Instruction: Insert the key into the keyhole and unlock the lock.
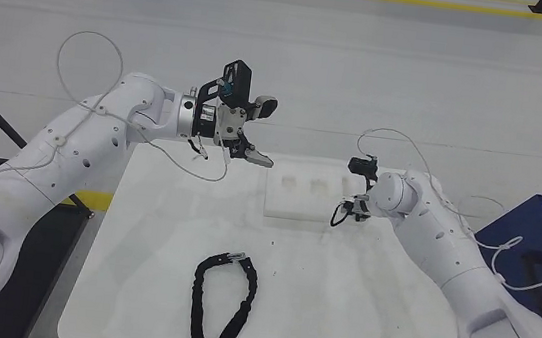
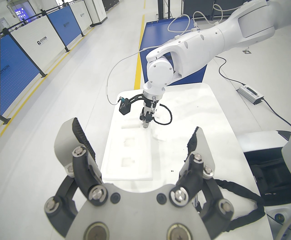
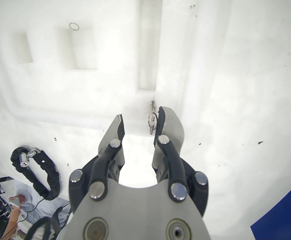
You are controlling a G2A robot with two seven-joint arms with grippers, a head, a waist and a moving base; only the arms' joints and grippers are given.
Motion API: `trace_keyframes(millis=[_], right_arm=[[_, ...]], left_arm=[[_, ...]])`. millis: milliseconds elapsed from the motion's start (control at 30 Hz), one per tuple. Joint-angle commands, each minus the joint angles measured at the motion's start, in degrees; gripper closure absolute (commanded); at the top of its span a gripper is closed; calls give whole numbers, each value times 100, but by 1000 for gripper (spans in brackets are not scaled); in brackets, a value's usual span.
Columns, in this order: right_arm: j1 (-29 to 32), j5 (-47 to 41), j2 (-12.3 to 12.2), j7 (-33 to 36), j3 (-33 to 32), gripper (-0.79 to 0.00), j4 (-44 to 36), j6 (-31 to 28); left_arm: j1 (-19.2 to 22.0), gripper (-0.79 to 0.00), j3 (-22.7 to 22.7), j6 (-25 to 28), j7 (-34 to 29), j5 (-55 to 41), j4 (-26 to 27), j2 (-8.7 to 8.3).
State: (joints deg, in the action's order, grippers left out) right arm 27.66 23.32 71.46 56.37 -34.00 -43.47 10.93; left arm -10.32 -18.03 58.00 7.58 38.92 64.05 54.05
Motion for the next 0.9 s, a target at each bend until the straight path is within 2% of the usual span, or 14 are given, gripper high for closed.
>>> trace_keyframes(millis=[0,233,333,367,433,633,867], right_arm=[[-13,6,39,-21,11,-252,86,2],[-66,61,191,-55,71,-206,408,70],[-97,70,258,-100,83,-129,561,89],[-111,72,277,-118,81,-65,613,91],[-140,70,315,-138,76,0,694,86],[-249,134,388,-51,53,0,805,113],[-373,249,359,215,-71,0,623,240]], left_arm=[[0,-785,0,0,0,0,0,0],[0,-785,0,0,0,0,0,0],[0,-785,0,0,0,0,0,0],[0,-785,0,0,0,0,0,0],[0,-785,0,0,0,0,0,0],[0,-785,0,0,0,0,0,0],[0,-785,0,0,0,0,0,0]])
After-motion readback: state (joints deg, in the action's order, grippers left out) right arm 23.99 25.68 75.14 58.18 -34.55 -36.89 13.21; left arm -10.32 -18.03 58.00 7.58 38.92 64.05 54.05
